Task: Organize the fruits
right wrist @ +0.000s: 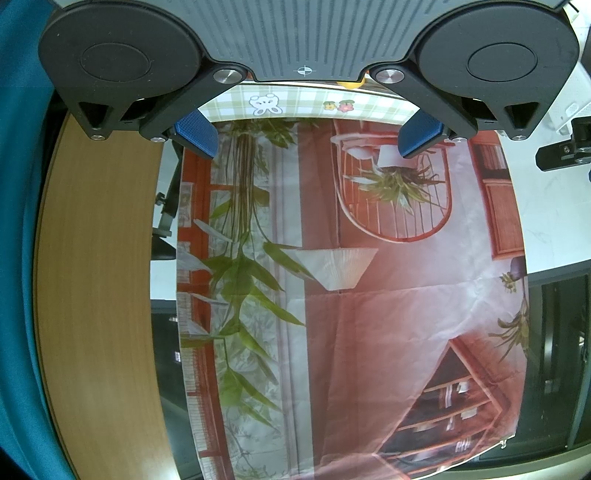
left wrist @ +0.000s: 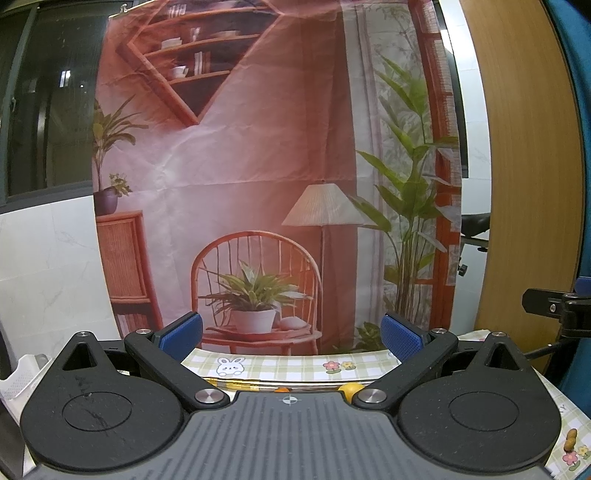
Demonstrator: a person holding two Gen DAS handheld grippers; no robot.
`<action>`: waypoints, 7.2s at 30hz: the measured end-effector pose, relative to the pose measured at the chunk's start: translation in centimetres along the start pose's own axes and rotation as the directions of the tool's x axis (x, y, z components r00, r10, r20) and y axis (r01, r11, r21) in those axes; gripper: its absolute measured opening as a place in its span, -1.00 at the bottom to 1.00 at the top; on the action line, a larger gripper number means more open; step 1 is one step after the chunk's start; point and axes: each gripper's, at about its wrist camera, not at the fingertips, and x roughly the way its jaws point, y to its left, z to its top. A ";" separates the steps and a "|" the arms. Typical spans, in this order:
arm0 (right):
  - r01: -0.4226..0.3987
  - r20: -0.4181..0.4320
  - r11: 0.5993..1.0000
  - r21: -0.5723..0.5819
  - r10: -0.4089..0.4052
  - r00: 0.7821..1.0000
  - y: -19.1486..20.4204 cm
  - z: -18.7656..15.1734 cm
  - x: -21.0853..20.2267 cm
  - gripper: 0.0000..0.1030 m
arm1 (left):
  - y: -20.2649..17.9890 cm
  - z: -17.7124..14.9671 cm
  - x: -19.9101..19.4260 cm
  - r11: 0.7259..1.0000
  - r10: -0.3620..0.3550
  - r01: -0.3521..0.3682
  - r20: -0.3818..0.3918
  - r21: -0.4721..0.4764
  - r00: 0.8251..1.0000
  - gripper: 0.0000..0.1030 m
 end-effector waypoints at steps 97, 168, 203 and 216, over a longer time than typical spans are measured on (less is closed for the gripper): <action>-0.012 -0.306 0.996 0.088 0.039 0.951 -8.8 -14.2 25.2 0.99 | -0.3 -17.8 30.5 0.889 -0.458 0.383 -0.506 -0.250 0.731 -0.42; -0.389 -0.530 0.921 -0.032 0.314 0.788 4.7 -20.2 19.6 0.19 | 2.2 -22.5 22.1 0.916 -0.398 0.347 -0.568 -0.201 0.721 -0.42; -0.365 -0.466 0.931 0.011 0.327 0.822 2.7 -18.0 18.6 0.21 | 3.1 -20.9 21.7 0.902 -0.432 0.336 -0.523 -0.273 0.735 -0.27; -0.271 -0.389 0.961 0.048 0.268 0.881 -1.0 -15.5 18.9 0.21 | 5.0 -18.1 22.3 0.903 -0.425 0.325 -0.466 -0.281 0.776 -0.26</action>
